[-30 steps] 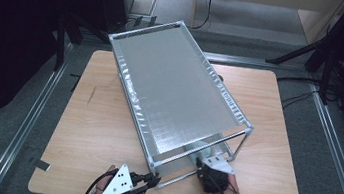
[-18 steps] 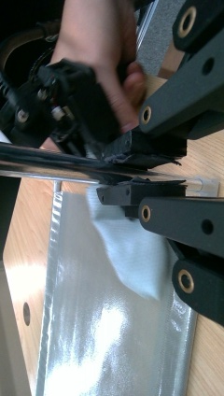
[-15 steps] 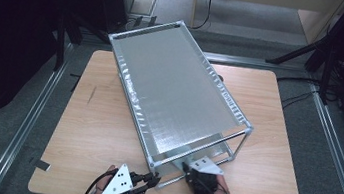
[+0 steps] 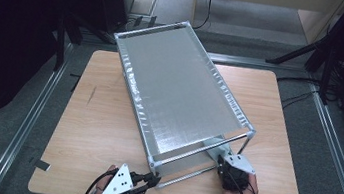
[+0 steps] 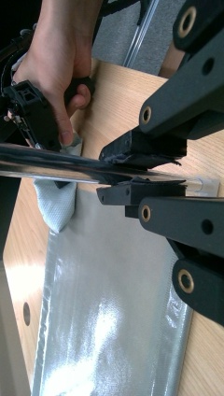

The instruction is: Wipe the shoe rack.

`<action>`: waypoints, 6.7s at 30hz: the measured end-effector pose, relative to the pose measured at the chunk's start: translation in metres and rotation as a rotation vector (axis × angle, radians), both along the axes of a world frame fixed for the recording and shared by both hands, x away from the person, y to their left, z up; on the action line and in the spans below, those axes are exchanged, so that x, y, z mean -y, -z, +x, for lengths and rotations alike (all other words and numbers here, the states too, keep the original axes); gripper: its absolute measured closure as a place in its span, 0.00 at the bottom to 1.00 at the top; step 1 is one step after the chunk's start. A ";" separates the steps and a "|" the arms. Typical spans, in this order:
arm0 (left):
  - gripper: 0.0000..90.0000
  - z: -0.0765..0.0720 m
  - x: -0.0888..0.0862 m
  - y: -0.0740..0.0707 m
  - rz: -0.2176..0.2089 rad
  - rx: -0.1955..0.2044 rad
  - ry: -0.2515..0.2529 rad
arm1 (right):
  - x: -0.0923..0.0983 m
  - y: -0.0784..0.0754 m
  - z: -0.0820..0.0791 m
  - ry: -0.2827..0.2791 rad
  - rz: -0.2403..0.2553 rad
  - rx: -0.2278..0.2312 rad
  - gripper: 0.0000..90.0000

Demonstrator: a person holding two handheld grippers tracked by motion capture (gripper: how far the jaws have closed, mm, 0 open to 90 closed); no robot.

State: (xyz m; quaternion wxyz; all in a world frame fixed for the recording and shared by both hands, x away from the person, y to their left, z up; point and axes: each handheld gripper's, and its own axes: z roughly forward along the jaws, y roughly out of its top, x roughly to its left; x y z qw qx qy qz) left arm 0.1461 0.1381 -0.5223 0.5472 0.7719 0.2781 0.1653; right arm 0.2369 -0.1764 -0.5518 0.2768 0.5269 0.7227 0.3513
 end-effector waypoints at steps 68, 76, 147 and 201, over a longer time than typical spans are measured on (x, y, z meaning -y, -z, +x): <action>0.91 0.007 -0.010 0.001 -0.012 -0.011 -0.049 | 0.116 -0.058 -0.049 0.187 0.098 0.153 0.38; 0.91 0.007 -0.012 0.000 -0.009 -0.011 -0.054 | 0.095 -0.039 -0.034 0.177 0.018 0.030 0.49; 0.91 0.001 0.014 0.000 -0.028 -0.038 -0.043 | -0.020 -0.053 0.087 0.022 0.131 0.239 0.90; 0.48 0.044 -0.109 0.006 -0.046 -0.104 -0.546 | -0.068 -0.034 -0.044 -0.193 0.139 0.146 0.90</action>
